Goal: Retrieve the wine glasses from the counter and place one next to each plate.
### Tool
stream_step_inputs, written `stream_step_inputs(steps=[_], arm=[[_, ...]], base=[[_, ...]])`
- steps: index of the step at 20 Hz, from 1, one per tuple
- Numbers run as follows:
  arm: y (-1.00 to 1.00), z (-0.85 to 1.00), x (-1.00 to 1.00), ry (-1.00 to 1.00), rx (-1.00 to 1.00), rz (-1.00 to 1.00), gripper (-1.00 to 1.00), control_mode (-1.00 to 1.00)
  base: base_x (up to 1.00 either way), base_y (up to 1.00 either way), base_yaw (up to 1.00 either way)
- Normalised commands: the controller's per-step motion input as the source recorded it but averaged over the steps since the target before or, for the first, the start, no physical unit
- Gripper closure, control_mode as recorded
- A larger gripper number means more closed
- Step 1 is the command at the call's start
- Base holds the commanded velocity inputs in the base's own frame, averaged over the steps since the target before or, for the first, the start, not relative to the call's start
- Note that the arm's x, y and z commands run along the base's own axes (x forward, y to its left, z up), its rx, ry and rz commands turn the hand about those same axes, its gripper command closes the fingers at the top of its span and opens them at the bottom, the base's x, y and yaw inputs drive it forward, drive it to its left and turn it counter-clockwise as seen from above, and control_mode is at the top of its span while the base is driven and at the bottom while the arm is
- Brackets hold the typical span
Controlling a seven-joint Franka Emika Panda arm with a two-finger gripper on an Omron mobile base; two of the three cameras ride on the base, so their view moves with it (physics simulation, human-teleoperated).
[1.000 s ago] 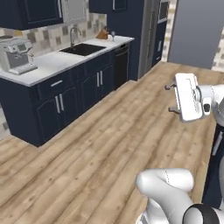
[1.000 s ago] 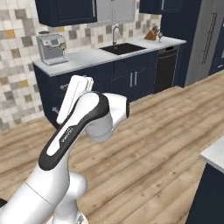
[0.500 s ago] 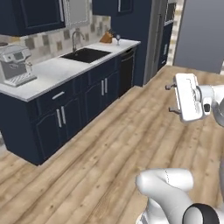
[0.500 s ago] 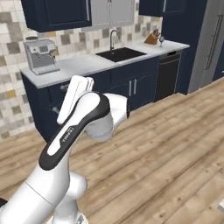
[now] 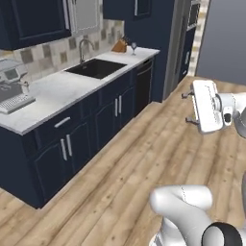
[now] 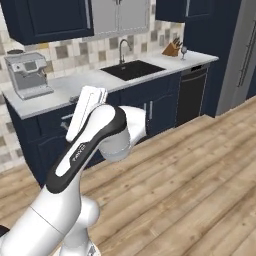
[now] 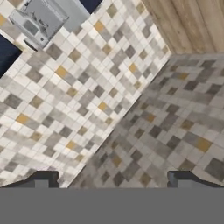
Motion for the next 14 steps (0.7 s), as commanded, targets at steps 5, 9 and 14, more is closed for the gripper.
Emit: stream_step_inputs(steps=[5,9,14], arm=[[0.00,0.00,0.00,0.00,0.00,0.00,-1.00,1.00],[0.00,0.00,0.00,0.00,0.00,0.00,-1.00,1.00],[0.00,0.00,0.00,0.00,0.00,0.00,-1.00,1.00]], base=[[1.00,-0.22,-0.09],[1.00,-0.51,-0.13],[1.00,-0.56,-0.11]])
